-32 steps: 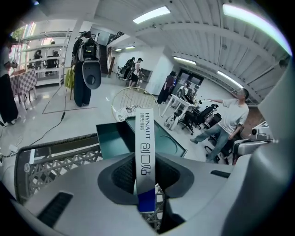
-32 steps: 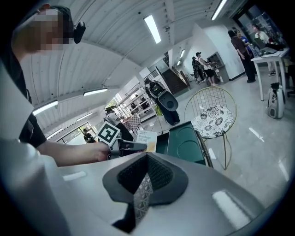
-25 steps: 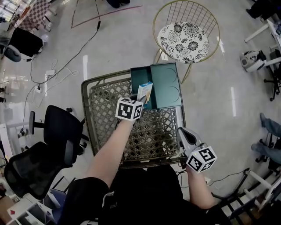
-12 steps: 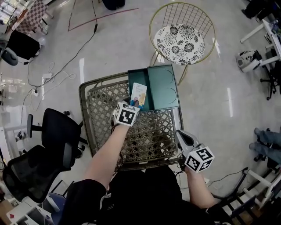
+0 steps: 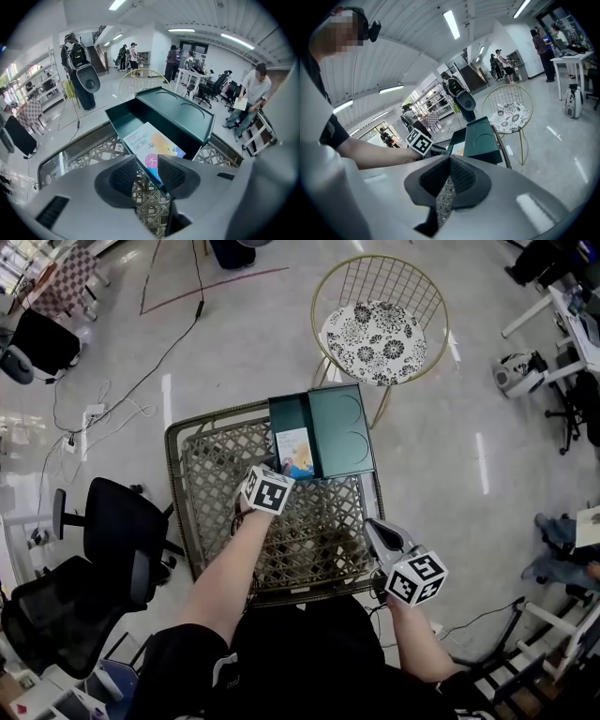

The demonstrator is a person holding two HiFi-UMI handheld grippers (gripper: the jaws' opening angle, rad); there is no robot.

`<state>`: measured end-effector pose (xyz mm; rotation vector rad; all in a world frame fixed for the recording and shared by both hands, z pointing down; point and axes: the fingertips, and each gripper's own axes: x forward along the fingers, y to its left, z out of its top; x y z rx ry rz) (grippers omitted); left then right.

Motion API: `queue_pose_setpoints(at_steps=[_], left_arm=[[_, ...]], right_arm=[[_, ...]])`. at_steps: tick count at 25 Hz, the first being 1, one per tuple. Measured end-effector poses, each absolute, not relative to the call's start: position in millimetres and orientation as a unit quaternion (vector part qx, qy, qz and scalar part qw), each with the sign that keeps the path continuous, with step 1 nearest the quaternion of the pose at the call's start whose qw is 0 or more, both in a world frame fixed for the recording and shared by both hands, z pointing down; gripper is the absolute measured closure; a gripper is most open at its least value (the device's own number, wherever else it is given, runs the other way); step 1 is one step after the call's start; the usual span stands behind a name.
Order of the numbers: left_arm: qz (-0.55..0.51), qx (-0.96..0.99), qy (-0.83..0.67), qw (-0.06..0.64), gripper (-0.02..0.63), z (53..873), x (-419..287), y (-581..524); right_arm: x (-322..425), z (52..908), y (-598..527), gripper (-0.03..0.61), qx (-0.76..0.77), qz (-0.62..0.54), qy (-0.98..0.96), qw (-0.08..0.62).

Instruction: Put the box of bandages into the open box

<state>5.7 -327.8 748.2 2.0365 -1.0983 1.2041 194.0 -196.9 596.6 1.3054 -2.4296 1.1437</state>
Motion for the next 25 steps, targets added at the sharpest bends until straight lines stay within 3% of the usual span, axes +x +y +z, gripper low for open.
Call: queue_pose_setpoints(at_steps=[14, 25], left_arm=[[0.281, 0.779, -0.48, 0.29, 0.498, 630, -22, -262], [0.189, 0.82, -0.491, 0.227, 0.529, 526, -74, -237]], right_arm=[[167, 538, -215, 0.568, 0.412, 0.319, -0.852, 0.042], [123, 445, -213, 0.568, 0.436, 0.218, -0.873, 0.023]])
